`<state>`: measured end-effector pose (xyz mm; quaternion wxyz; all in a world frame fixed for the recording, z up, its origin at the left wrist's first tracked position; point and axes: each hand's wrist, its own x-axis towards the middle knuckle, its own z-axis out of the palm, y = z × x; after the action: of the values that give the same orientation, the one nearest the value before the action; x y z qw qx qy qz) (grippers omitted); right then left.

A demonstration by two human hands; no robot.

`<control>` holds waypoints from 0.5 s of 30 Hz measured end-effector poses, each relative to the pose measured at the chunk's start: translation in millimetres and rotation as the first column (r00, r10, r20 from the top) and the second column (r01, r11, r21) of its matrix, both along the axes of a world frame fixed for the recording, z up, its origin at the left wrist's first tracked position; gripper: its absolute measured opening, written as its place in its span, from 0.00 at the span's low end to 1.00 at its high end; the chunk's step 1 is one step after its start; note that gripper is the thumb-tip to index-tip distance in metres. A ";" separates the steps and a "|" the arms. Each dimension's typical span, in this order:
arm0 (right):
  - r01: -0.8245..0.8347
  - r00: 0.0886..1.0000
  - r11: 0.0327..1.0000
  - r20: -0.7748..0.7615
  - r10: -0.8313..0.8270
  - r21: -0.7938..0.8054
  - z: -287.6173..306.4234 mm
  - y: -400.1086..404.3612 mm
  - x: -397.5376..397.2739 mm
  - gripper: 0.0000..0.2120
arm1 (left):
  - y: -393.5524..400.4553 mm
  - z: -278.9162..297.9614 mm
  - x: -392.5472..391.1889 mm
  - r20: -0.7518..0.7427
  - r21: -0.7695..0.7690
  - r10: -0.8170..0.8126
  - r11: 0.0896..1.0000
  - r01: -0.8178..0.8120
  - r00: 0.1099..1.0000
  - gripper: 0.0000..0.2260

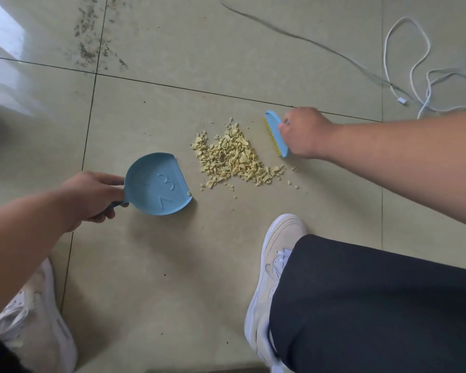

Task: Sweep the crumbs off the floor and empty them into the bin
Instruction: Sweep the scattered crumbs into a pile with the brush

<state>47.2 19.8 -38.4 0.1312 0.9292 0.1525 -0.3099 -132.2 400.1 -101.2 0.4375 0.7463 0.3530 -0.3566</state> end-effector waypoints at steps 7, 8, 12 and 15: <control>0.466 0.884 0.883 -0.024 -0.467 -0.058 5.7 -90.2 -34.0 0.15 | 7.4 -2.6 -0.3 0.013 0.020 -0.022 1.000 0.022 1.000 0.10; 0.479 0.876 0.878 -0.058 -0.479 -0.020 3.2 -92.9 -41.9 0.16 | 7.3 -3.5 -1.2 0.014 0.018 -0.021 1.000 0.021 1.000 0.10; 0.439 0.893 0.898 -0.123 -0.432 0.027 -10.7 -73.2 -67.9 0.17 | 4.1 -6.6 -5.2 0.017 -0.006 -0.017 1.000 0.017 1.000 0.09; 0.458 0.881 0.879 -0.200 -0.428 0.135 -9.1 -37.3 -75.5 0.14 | -1.0 -7.5 -6.6 0.014 -0.007 -0.015 1.000 0.015 1.000 0.09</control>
<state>-28.3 -17.5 -47.5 -0.0402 0.9186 -0.0273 -0.3922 -138.8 399.2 -108.7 0.4399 0.7498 0.3432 -0.3557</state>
